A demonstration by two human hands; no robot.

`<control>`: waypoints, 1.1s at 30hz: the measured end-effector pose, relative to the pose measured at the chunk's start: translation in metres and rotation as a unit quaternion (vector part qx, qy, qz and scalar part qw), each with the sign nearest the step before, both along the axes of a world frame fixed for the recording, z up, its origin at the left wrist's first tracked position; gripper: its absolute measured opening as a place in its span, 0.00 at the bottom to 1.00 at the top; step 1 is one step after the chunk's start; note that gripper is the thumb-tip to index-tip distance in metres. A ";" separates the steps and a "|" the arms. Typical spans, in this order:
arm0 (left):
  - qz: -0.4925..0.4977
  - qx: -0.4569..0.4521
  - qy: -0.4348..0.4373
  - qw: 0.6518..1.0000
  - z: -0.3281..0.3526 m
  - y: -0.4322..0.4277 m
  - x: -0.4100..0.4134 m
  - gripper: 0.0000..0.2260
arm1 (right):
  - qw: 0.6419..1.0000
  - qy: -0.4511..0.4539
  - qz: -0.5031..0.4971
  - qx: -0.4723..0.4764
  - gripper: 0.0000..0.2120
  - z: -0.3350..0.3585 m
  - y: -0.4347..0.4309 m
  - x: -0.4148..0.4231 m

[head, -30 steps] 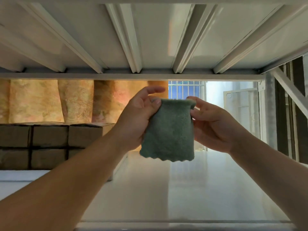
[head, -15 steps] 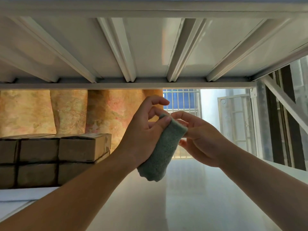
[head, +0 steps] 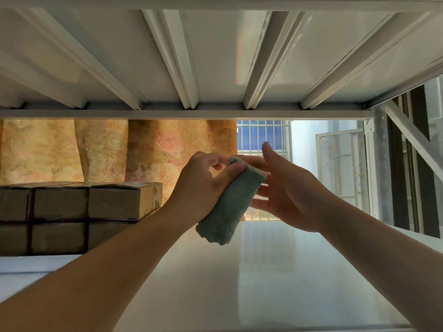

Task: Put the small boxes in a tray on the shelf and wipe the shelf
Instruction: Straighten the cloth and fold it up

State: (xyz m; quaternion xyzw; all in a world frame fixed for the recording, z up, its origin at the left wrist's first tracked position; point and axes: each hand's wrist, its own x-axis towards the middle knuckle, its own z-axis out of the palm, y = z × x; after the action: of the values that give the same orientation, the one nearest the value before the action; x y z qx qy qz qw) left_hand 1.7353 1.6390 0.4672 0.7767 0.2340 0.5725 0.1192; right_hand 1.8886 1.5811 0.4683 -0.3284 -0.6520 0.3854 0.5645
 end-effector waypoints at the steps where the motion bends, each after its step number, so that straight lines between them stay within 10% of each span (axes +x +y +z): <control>1: 0.003 -0.006 0.011 1.000 -0.001 0.000 0.000 0.18 | 1.000 -0.027 0.010 0.006 0.17 -0.001 0.000 -0.001; 8: -0.023 -0.036 -0.032 0.999 -0.003 0.003 0.000 0.18 | 0.996 -0.084 -0.029 -0.009 0.30 -0.003 0.003 -0.003; 13: -0.117 -0.094 -0.014 0.989 -0.002 -0.002 -0.001 0.21 | 0.992 -0.092 -0.088 -0.013 0.08 -0.008 0.007 -0.003; 17: -0.160 -0.207 0.074 0.962 -0.007 0.000 0.002 0.22 | 0.990 -0.016 -0.137 0.010 0.10 -0.004 0.007 0.007; 26: -0.195 -0.299 -0.012 0.934 -0.002 0.010 -0.003 0.27 | 0.991 -0.024 -0.129 -0.016 0.10 0.002 0.008 0.014; 33: -0.228 -0.336 -0.075 0.911 0.002 0.013 -0.006 0.13 | 0.992 0.034 -0.104 -0.061 0.07 0.003 0.007 0.018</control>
State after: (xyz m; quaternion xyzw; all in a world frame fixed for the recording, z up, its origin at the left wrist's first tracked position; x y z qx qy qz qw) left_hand 1.7290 1.6521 0.4694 0.6777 0.2198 0.4737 0.5176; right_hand 1.9066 1.5879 0.4717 -0.4150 -0.5699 0.3746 0.6022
